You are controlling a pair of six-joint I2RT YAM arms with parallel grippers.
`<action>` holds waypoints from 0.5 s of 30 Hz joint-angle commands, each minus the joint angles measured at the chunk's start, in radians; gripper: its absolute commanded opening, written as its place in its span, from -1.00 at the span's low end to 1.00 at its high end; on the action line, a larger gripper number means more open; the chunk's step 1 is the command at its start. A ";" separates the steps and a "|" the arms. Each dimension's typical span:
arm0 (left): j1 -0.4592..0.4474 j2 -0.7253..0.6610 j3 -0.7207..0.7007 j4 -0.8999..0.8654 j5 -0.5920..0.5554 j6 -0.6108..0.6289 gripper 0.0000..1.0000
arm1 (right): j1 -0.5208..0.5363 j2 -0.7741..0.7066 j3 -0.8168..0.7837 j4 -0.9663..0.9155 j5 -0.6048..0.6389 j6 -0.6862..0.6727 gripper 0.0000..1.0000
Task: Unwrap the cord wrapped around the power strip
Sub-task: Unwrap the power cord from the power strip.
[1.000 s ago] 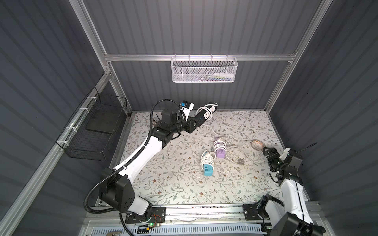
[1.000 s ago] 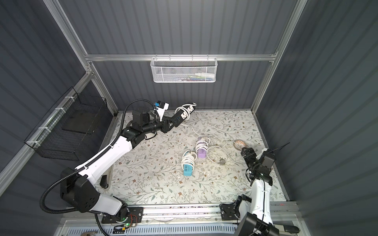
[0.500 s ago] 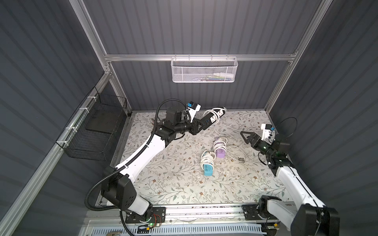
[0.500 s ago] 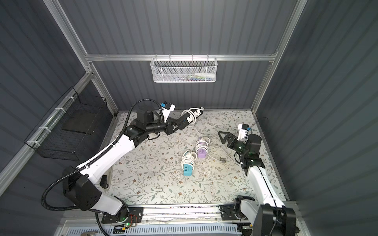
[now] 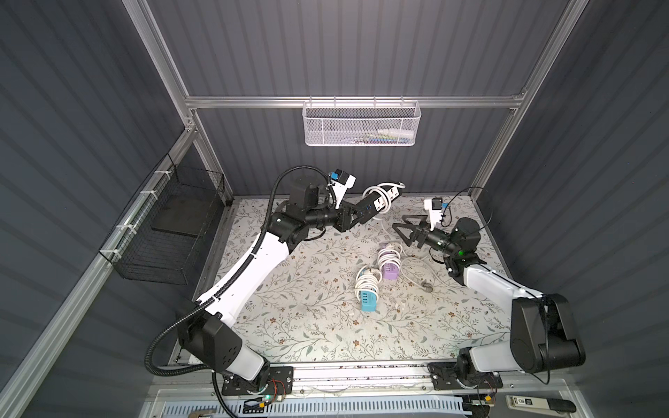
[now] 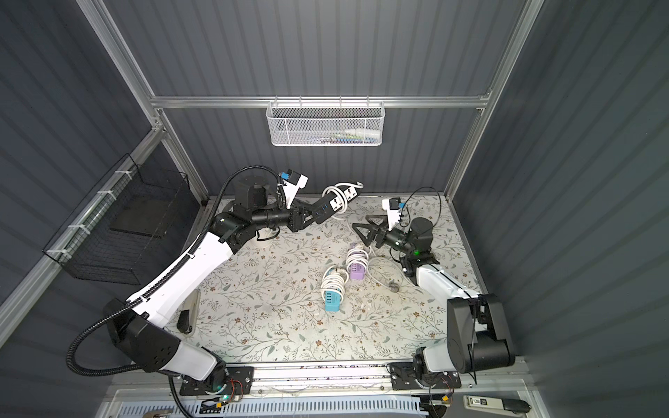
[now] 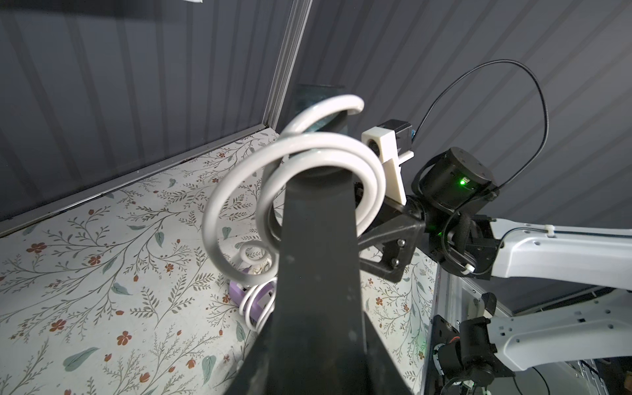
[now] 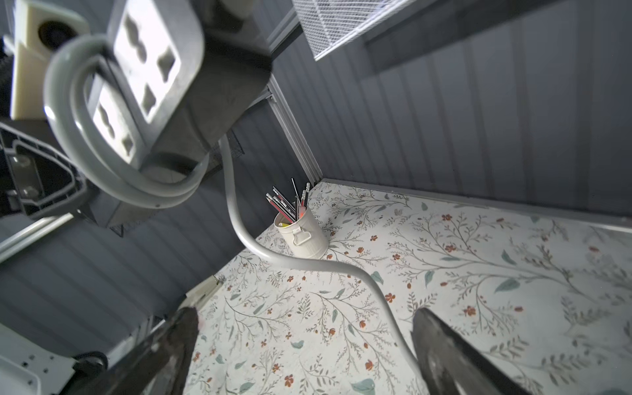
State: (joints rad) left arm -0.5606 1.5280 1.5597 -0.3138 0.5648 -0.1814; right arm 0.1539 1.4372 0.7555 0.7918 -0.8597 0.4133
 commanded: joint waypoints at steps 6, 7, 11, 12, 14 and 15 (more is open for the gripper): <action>0.003 0.027 0.075 -0.007 0.084 -0.050 -1.00 | 0.162 -0.076 0.012 -0.124 0.302 -0.454 0.98; 0.002 0.029 0.076 -0.005 0.088 -0.058 -1.00 | 0.174 -0.080 0.008 -0.119 0.329 -0.474 0.98; 0.003 0.032 0.082 0.005 0.110 -0.084 -1.00 | 0.215 -0.078 -0.010 -0.091 0.439 -0.550 0.98; 0.003 0.034 0.088 0.004 0.116 -0.093 -1.00 | 0.222 -0.074 -0.011 -0.084 0.461 -0.566 0.98; 0.003 0.039 0.098 0.006 0.128 -0.108 -1.00 | 0.229 -0.057 -0.010 -0.061 0.488 -0.579 0.97; 0.003 0.039 0.100 0.011 0.131 -0.119 -1.00 | 0.231 -0.045 -0.007 -0.055 0.498 -0.580 0.96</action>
State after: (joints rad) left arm -0.5606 1.5696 1.6005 -0.3489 0.6422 -0.2649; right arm 0.3771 1.3716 0.7574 0.7071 -0.4549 -0.0948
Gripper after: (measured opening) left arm 0.329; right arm 0.985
